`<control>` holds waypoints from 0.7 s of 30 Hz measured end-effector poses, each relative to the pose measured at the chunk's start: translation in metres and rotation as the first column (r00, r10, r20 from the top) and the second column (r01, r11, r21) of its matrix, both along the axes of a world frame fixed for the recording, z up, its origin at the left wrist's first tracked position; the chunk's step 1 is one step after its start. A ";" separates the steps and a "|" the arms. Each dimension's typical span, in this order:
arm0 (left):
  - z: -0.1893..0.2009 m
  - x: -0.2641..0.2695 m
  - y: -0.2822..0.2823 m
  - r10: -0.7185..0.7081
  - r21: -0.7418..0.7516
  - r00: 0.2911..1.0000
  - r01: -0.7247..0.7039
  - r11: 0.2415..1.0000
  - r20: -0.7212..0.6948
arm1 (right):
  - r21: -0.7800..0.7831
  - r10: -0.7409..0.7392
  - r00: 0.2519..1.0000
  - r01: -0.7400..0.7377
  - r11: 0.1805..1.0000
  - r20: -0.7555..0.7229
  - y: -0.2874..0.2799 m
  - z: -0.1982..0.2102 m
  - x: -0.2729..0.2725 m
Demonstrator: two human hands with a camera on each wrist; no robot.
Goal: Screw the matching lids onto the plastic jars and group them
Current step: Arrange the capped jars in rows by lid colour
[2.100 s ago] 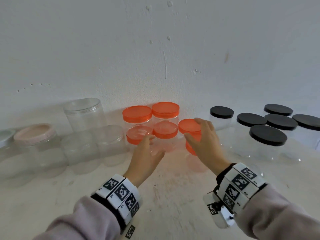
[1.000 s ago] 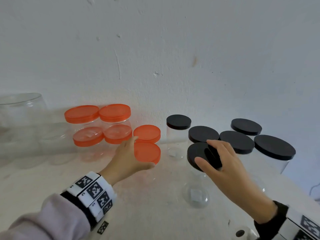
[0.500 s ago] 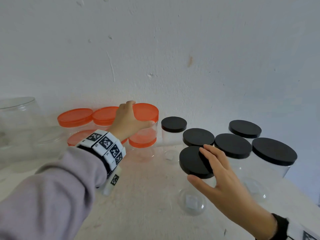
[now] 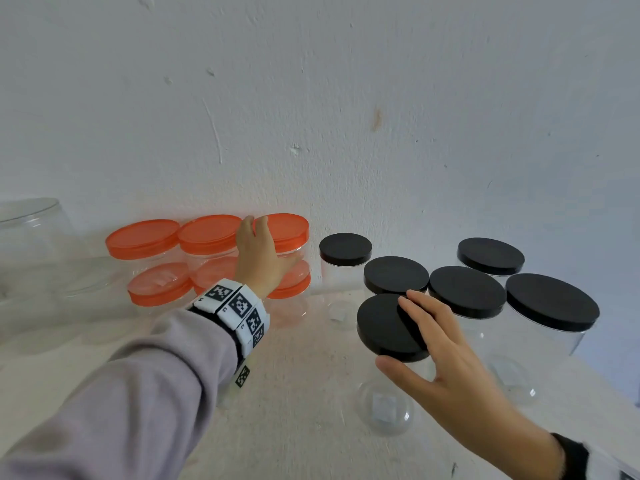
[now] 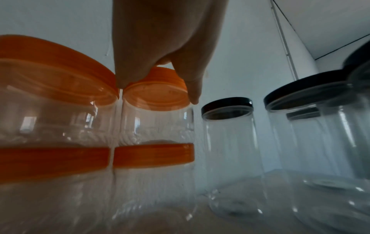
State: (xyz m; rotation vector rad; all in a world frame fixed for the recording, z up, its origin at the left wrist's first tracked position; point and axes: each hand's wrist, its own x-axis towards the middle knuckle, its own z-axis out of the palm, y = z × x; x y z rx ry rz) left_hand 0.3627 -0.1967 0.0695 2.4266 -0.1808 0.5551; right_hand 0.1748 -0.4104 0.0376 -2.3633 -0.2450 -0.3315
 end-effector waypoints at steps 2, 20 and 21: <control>-0.009 -0.010 0.003 -0.017 -0.076 0.999 0.019 0.997 0.029 | 0.002 0.006 1.000 -0.006 1.000 -0.008 0.000 0.001 0.000; -0.047 -0.034 -0.027 0.160 -0.453 0.895 -0.356 0.817 -0.416 | 0.031 0.013 1.000 -0.013 0.999 0.012 -0.001 -0.002 0.000; -0.047 -0.032 -0.028 0.165 -0.453 0.892 -0.365 0.813 -0.422 | 0.029 0.012 1.000 -0.012 0.999 0.011 -0.001 -0.002 0.001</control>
